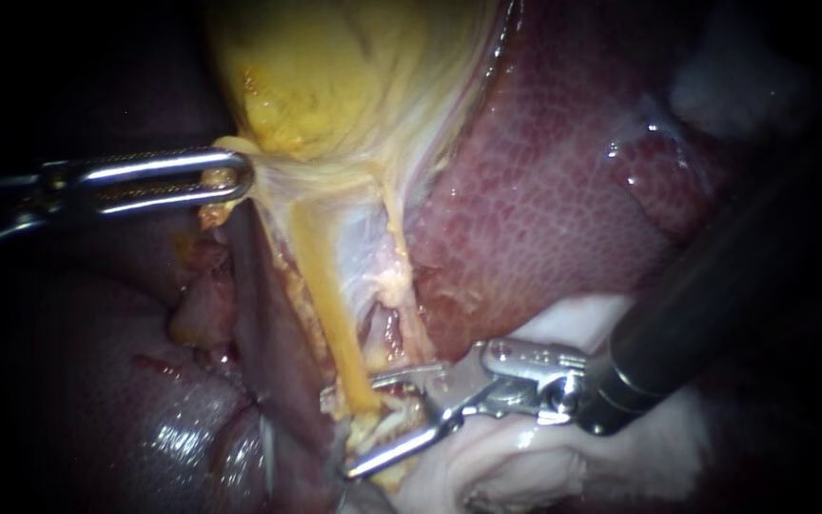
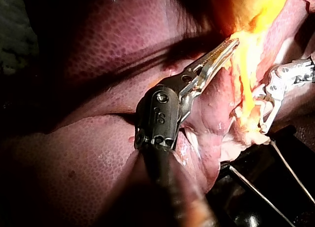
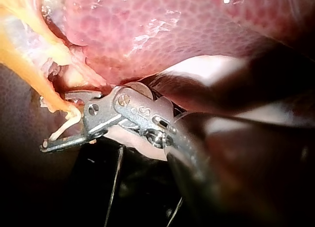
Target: Clipping first clip left tube
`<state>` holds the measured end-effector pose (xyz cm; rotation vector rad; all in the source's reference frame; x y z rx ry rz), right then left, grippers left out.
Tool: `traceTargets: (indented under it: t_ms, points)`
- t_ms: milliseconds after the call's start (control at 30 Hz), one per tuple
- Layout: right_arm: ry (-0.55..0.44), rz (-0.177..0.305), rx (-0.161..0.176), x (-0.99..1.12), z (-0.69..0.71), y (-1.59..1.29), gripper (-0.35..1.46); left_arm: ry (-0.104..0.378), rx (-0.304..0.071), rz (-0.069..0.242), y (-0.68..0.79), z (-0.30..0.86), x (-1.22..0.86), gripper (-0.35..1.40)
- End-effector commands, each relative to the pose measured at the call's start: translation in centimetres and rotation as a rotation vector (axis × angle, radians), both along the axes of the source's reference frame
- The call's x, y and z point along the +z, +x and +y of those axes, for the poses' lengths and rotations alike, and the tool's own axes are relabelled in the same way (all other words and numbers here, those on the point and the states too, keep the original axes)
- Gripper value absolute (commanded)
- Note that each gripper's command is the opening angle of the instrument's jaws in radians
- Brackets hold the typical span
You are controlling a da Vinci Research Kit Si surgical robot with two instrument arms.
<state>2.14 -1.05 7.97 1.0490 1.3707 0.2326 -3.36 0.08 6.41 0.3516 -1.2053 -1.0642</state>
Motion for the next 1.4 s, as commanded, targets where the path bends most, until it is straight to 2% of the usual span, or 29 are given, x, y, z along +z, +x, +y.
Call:
traceTargets:
  t_ms: [33, 467, 600, 633, 667, 733, 767, 1400]
  points:
    - [0.0, -0.002, 0.002, 0.01, 0.0, 0.01, 0.58, 0.001, 0.001, 0.0, 0.0, 0.0, 0.0, -0.35]
    - [-0.008, -0.022, 0.023, 0.1, 0.03, 0.02, 0.53, 0.001, 0.001, 0.0, -0.01, 0.0, 0.0, -0.35]
    - [-0.011, -0.032, 0.04, 0.16, 0.07, 0.02, 0.49, 0.001, 0.001, 0.0, -0.01, 0.0, 0.0, -0.35]
    - [-0.011, -0.033, 0.042, 0.18, 0.08, 0.0, 0.42, 0.001, 0.001, 0.0, -0.01, 0.0, 0.0, -0.35]
    - [-0.012, -0.031, 0.022, 0.2, 0.09, -0.04, 0.15, 0.001, 0.001, 0.0, -0.01, 0.0, 0.0, -0.35]
    - [-0.014, -0.077, 0.01, 0.21, 0.09, -0.1, -0.27, 0.001, 0.001, 0.0, 0.0, 0.0, 0.0, -0.35]
    - [-0.023, -0.098, 0.015, 0.22, 0.1, -0.12, -0.35, 0.001, 0.001, 0.0, 0.0, 0.0, 0.0, -0.35]
    - [-0.007, -0.107, 0.015, 0.26, 0.13, -0.15, -0.35, 0.001, 0.001, -0.001, 0.01, -0.01, 0.0, -0.35]
